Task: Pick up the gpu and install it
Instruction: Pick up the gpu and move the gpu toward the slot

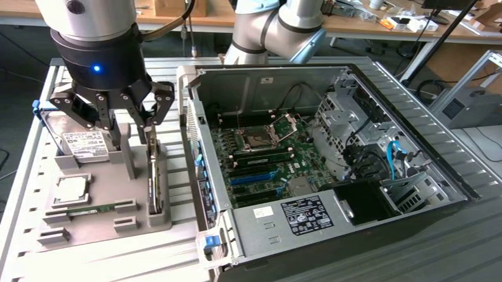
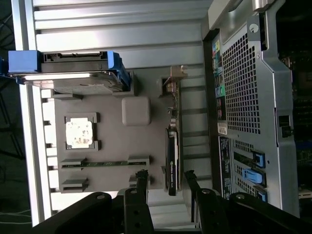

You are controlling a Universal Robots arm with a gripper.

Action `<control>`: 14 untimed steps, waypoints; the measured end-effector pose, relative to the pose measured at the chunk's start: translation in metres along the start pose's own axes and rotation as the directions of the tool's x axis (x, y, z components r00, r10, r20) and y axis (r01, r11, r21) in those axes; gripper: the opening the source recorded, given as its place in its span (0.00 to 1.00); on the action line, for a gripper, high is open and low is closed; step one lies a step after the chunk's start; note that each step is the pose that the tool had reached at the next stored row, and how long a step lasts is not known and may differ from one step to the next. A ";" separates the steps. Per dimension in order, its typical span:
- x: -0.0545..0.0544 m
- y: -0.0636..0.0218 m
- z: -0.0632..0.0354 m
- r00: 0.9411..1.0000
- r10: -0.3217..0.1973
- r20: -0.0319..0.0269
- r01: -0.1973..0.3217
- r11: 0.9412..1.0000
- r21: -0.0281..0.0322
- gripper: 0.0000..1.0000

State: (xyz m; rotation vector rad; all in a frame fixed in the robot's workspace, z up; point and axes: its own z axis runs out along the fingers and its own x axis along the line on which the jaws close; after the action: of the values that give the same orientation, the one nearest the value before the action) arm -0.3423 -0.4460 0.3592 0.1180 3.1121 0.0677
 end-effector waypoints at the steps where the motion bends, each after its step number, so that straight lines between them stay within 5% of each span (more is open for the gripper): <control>1: 0.000 -0.0004 0.0003 1.000 0.000 0.000 0.000 1.000 0.000 0.42; 14: 0.000 -0.0042 0.0032 1.000 0.000 0.000 0.000 1.000 0.000 0.42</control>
State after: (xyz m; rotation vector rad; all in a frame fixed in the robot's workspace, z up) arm -0.3423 -0.4501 0.3558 0.1179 3.1121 0.0676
